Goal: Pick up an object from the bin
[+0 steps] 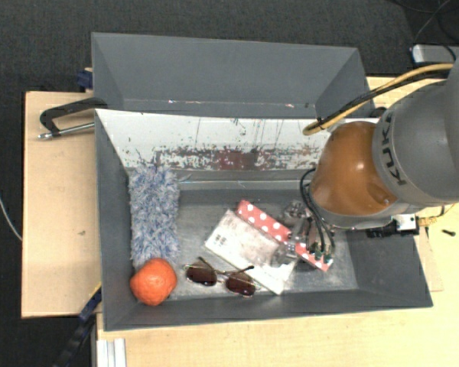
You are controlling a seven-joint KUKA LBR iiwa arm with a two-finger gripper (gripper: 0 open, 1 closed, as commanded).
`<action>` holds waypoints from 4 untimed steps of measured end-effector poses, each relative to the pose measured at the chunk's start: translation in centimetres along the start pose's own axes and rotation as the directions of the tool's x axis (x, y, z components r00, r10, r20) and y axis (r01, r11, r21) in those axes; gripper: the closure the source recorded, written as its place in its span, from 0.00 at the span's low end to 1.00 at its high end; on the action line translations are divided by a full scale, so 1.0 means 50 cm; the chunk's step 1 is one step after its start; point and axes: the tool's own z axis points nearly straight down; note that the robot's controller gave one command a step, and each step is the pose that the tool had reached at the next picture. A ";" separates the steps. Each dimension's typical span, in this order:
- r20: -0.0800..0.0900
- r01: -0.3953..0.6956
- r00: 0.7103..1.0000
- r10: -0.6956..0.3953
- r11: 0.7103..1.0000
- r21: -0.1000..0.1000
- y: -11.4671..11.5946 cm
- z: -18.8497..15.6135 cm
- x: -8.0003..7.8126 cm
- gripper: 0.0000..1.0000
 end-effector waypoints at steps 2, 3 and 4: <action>-0.026 0.002 1.000 -0.002 1.000 0.001 0.001 -0.057 0.009 1.00; -0.024 0.003 1.000 -0.003 1.000 -0.001 0.004 -0.092 0.006 1.00; -0.024 0.003 1.000 -0.003 1.000 -0.002 0.004 -0.112 0.001 1.00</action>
Offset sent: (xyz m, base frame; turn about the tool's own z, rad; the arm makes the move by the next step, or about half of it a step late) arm -0.0001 -0.0001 0.0009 0.0000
